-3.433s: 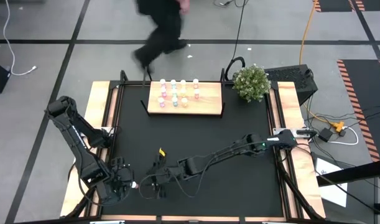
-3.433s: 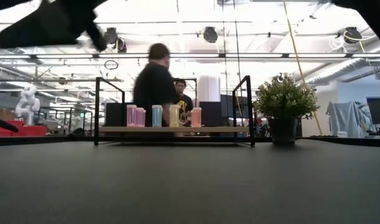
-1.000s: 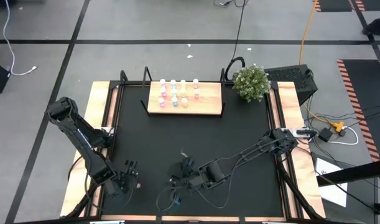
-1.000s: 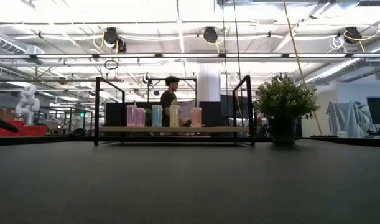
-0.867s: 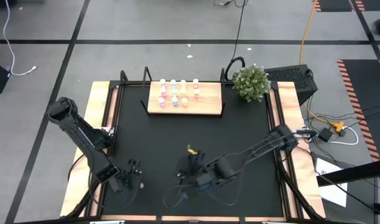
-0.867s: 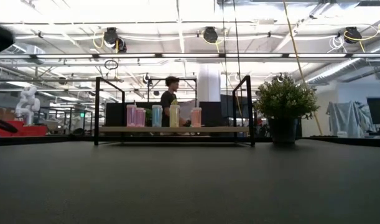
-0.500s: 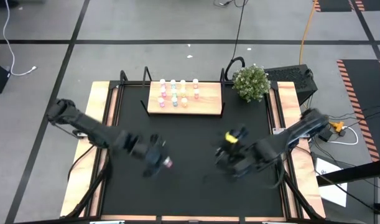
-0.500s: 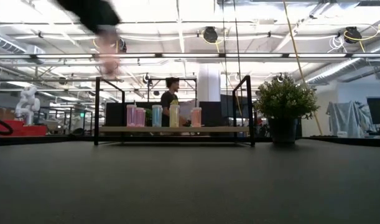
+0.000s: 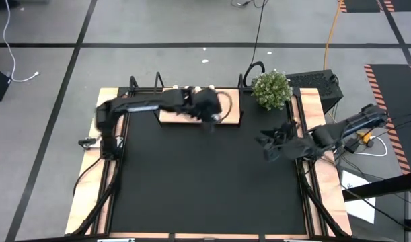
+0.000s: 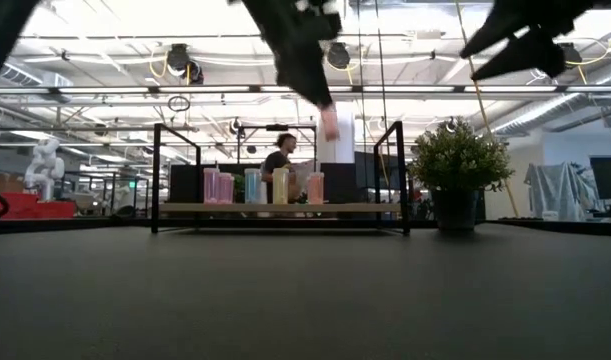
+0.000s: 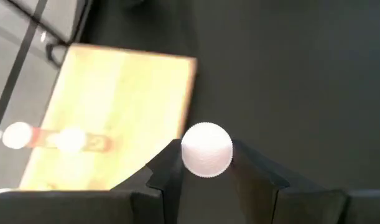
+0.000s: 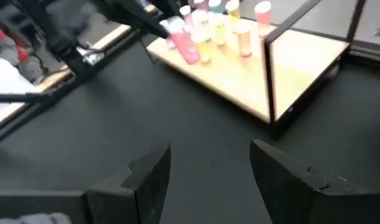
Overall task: Pick and place medicine bottles onto shelf by color
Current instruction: Put the red medicine bottle on the shelf aligned with the other red medicine bottle
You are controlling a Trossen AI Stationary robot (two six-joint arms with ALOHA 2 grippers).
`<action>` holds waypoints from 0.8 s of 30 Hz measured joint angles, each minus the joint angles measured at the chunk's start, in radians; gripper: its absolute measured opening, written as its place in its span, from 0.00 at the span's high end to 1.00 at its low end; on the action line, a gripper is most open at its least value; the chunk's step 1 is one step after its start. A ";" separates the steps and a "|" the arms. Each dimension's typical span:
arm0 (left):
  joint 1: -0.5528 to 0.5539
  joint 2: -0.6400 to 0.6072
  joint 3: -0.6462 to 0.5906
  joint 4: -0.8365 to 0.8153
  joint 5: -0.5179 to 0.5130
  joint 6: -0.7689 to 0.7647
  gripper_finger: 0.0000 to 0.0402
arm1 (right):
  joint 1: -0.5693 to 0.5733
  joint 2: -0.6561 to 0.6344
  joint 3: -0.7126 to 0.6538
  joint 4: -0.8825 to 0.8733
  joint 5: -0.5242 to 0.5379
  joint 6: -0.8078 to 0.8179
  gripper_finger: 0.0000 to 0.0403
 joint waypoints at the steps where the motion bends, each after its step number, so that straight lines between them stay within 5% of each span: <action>1: 0.023 0.042 0.044 -0.024 0.000 0.008 0.69 | -0.012 -0.048 -0.034 0.017 -0.013 -0.012 0.47; 8: 0.141 0.244 0.225 -0.116 0.000 0.011 0.69 | -0.055 -0.254 -0.162 0.053 -0.040 -0.070 0.47; 24: 0.177 0.322 0.221 -0.105 0.002 0.031 0.69 | -0.081 -0.306 -0.194 0.054 -0.117 -0.199 0.47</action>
